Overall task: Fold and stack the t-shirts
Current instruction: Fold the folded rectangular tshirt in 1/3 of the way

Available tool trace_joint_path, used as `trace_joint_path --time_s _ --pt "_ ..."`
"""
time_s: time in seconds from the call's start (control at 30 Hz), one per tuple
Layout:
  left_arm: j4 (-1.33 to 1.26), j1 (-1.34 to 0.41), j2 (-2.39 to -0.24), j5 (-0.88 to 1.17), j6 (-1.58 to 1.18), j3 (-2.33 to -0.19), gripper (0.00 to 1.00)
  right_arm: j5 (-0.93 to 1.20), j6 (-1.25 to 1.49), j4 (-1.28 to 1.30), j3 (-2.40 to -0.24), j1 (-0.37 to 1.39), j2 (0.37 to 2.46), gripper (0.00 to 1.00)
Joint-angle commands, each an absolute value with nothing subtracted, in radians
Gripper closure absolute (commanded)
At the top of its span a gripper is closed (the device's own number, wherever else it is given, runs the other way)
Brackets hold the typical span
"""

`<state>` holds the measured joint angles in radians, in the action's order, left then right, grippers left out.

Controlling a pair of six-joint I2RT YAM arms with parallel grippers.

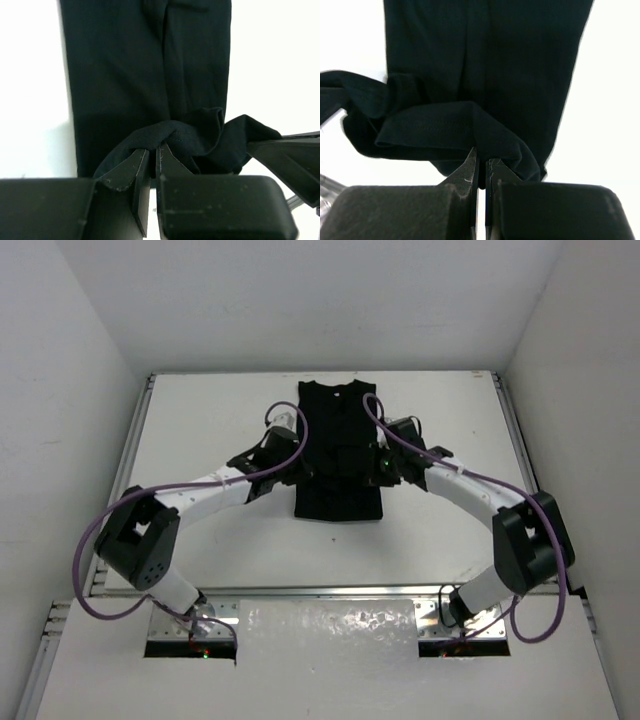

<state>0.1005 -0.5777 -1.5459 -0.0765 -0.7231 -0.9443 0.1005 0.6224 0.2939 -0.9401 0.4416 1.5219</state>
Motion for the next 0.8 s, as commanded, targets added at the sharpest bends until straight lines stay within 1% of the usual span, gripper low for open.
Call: trace_joint_path --time_s 0.0,0.3,0.4,0.63,0.73,0.77 --pt "0.037 -0.540 -1.595 -0.034 -0.706 -1.015 0.98 0.136 0.580 0.255 -1.037 0.419 1.575 1.00" --pt "0.017 -0.496 -1.732 -0.011 -0.722 -1.118 0.97 0.152 0.557 0.282 -1.201 0.374 1.762 1.00" --pt "-0.035 -0.473 -1.770 -0.005 -0.724 -1.135 0.96 0.150 0.546 0.296 -1.264 0.357 1.810 1.00" --pt "-0.017 -0.434 -1.856 -0.006 -0.718 -1.230 0.96 0.156 0.528 0.337 -1.376 0.330 1.917 1.00" --pt "-0.006 -0.430 -1.893 0.020 -0.715 -1.267 0.87 0.153 0.528 0.350 -1.396 0.327 1.953 1.00" --pt "-0.002 -0.428 -1.908 0.020 -0.713 -1.275 0.81 0.150 0.531 0.351 -1.402 0.327 1.959 0.99"
